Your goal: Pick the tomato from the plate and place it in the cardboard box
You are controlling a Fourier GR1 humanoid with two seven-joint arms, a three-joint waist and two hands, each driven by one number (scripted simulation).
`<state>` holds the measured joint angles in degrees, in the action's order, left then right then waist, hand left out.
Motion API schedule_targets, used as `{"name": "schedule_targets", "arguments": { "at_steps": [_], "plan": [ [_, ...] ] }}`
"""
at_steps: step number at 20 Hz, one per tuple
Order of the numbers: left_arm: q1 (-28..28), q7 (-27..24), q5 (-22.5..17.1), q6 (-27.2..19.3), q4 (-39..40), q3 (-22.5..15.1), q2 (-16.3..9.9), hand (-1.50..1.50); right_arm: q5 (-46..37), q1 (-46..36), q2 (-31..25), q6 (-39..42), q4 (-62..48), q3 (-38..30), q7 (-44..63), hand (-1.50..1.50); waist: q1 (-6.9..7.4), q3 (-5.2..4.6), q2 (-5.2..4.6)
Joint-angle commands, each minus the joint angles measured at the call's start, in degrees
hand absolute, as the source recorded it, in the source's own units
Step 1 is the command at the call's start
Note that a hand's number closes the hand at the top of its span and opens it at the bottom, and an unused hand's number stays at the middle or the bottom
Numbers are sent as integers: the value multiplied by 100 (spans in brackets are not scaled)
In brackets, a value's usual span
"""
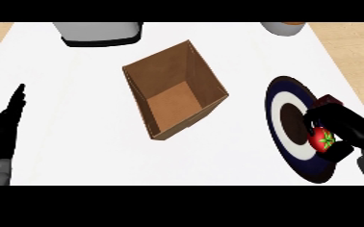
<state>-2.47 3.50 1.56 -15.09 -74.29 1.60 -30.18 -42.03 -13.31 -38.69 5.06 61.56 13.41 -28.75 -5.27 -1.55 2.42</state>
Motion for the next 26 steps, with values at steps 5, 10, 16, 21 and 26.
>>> {"name": "schedule_targets", "arguments": {
  "at_steps": [5,10,16,21,26],
  "plan": [
    [211,-28,-11,-79,-81,103,-16,0,-91,701,591,-1044,1231,-817,2915,150,-154,96,-10],
    [116,67,-51,29,-127,152,-119,0,-391,1235,798,-1504,3194,-805,3761,150,-180,108,-28],
    [-2,-142,49,74,-8,71,-46,0,-1119,1220,1021,-831,5681,-190,5216,150,209,122,-149],
    [-201,-304,-16,342,114,11,55,0,-1529,832,1662,203,6883,646,6633,150,457,136,-221],
    [-259,-111,240,114,-12,-174,347,0,-1639,-517,2783,749,6577,1183,7714,150,562,143,-240]
  ]
}}
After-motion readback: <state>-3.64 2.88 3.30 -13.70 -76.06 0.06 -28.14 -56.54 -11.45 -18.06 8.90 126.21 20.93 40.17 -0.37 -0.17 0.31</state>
